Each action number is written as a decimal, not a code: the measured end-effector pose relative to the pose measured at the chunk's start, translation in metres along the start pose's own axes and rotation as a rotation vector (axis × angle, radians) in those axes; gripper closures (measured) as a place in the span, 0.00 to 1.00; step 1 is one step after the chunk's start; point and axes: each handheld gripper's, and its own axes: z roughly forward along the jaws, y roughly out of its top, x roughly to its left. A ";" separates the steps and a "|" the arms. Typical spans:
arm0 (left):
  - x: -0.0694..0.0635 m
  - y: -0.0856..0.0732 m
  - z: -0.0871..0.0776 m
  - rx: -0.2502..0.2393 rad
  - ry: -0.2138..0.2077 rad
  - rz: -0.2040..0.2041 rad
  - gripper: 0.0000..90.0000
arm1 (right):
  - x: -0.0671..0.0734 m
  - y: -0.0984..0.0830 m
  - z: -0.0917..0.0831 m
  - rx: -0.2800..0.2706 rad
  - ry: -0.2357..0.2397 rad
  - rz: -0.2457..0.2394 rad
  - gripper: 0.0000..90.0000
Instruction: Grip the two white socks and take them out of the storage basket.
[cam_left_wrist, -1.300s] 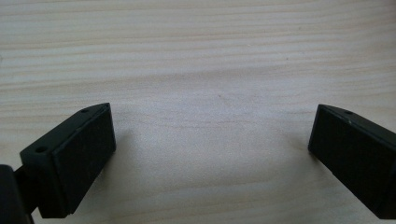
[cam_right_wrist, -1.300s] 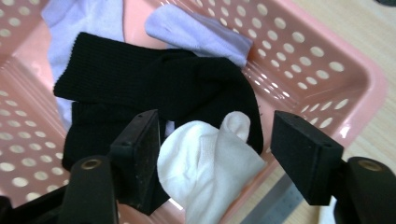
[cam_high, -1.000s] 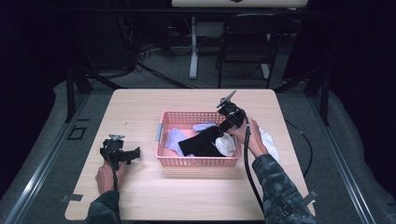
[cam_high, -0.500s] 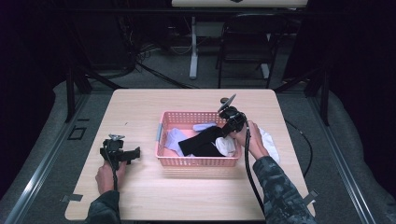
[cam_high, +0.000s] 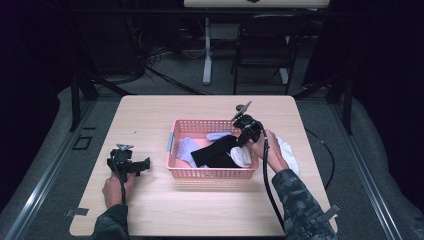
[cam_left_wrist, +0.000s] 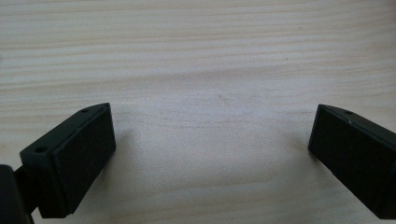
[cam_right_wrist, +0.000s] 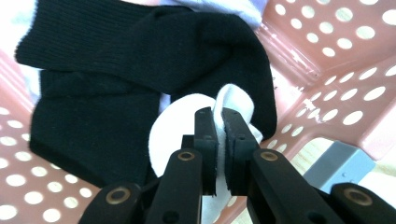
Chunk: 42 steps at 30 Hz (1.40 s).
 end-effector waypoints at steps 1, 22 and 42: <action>0.000 0.000 0.000 0.000 0.000 0.000 0.01 | 0.001 0.000 -0.001 -0.012 0.009 0.007 0.95; 0.000 0.000 0.000 0.000 0.000 0.000 0.01 | 0.011 0.003 -0.043 -0.102 0.029 -0.030 0.96; 0.000 0.000 0.000 0.000 0.000 0.001 0.01 | 0.022 0.012 -0.106 -0.225 0.022 -0.052 0.96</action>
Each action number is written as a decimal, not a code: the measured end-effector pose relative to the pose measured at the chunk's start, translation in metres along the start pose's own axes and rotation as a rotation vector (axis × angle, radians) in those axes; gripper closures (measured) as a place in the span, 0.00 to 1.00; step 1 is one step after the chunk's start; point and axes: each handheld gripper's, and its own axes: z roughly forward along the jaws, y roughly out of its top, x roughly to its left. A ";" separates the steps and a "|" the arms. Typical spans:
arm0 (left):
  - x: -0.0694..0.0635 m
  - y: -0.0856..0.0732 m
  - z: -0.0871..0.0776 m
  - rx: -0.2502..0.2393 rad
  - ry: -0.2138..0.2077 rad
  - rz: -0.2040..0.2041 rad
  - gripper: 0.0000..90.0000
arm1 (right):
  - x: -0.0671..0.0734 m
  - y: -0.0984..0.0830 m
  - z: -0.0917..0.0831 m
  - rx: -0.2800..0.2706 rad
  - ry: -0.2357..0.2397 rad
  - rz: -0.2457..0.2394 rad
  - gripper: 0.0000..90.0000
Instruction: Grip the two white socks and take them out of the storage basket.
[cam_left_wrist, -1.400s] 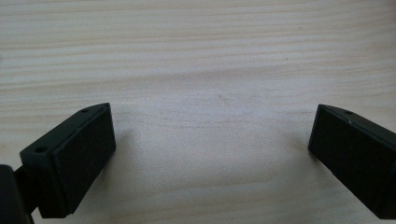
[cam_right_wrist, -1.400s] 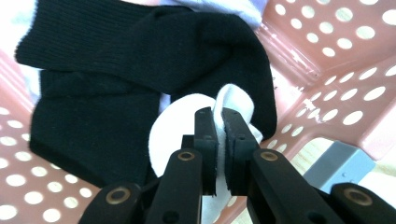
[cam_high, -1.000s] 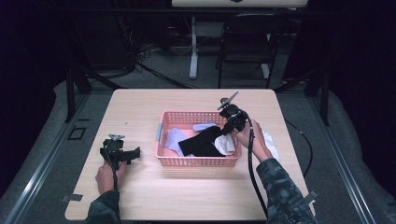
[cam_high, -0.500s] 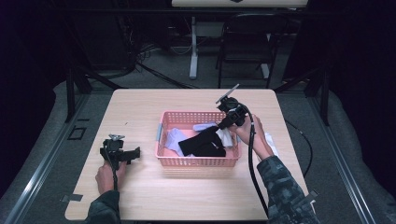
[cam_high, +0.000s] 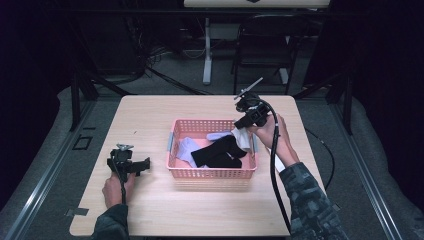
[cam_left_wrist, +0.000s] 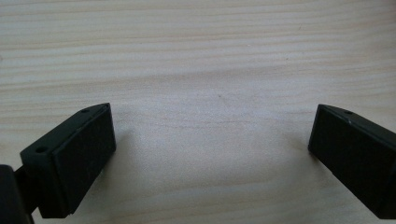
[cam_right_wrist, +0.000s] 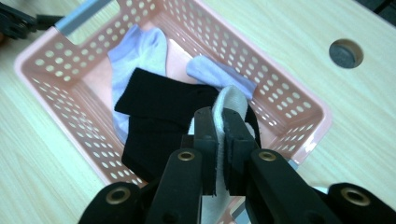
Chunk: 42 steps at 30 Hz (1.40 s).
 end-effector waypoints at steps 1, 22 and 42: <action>0.000 0.000 0.000 0.000 0.000 0.000 0.01 | 0.001 0.001 -0.002 -0.014 -0.001 0.003 0.96; 0.000 0.000 0.000 0.000 0.001 0.001 0.01 | -0.006 0.001 -0.031 -0.061 -0.026 0.014 0.96; 0.000 0.000 0.000 -0.003 -0.003 0.005 0.01 | -0.032 -0.021 -0.063 -0.091 -0.072 0.071 0.96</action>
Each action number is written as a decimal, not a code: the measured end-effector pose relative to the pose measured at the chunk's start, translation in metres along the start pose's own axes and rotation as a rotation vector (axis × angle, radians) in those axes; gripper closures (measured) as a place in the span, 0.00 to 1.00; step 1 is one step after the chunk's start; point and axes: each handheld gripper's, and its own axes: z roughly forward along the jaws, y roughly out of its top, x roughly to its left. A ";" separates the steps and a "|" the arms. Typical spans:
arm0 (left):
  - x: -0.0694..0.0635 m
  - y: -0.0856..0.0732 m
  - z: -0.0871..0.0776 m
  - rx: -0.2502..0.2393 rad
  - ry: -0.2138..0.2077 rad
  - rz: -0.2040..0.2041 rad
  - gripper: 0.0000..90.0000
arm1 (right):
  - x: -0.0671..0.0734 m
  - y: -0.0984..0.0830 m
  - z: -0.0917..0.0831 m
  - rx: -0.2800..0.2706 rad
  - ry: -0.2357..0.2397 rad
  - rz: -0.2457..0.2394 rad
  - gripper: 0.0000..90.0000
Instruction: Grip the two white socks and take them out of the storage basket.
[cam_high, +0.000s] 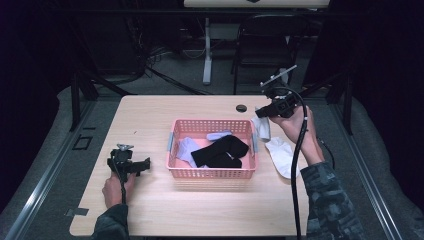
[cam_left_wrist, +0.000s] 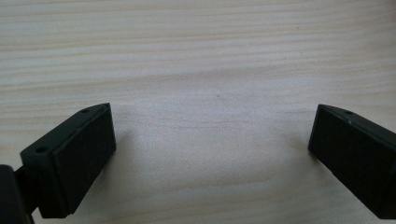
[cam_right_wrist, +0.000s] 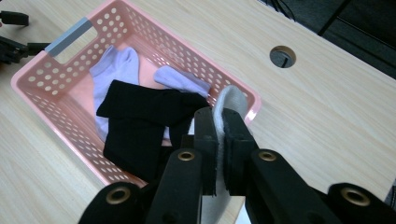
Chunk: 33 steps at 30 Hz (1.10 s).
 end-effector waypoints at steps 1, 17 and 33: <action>0.000 0.000 0.000 0.000 0.000 0.000 0.01 | -0.002 -0.001 -0.001 -0.004 -0.004 0.002 0.96; 0.000 0.000 0.000 0.000 0.000 0.000 0.01 | -0.033 -0.028 -0.012 0.001 -0.040 0.069 0.96; 0.000 0.000 0.000 0.000 0.000 0.000 0.01 | -0.060 -0.058 0.002 0.044 -0.053 0.145 0.96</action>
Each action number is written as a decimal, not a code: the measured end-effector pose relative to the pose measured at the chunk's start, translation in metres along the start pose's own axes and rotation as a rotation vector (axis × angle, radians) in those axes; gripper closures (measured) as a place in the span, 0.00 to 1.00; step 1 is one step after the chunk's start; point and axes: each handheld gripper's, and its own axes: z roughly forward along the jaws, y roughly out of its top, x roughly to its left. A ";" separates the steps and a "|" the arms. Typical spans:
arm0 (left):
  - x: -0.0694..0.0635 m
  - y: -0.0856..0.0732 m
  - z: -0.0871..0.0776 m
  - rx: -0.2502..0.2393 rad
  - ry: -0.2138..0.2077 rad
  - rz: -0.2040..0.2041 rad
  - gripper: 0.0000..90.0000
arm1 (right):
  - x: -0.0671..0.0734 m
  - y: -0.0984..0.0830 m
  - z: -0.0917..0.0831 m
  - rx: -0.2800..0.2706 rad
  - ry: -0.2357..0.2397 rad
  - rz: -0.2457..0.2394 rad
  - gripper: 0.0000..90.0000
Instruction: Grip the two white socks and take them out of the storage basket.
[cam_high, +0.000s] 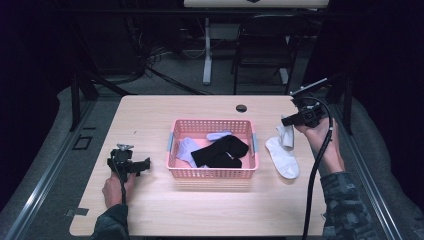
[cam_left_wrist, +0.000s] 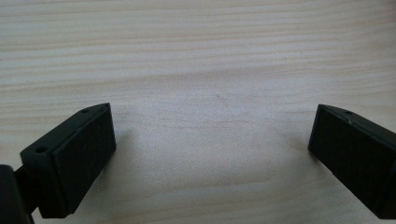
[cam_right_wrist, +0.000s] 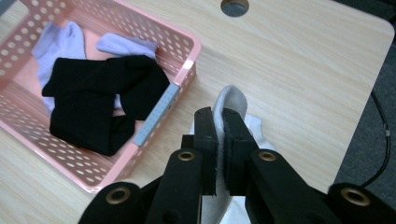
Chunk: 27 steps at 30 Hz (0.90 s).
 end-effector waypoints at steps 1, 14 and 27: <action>0.000 0.000 0.000 0.000 0.000 0.000 0.01 | -0.001 -0.001 0.002 0.001 0.006 0.010 0.96; 0.000 0.000 0.000 0.000 0.000 0.000 0.01 | -0.009 -0.014 0.023 0.039 0.018 0.045 0.96; 0.000 0.000 0.000 0.000 0.000 0.000 0.01 | -0.017 -0.029 0.052 0.092 0.035 0.088 0.96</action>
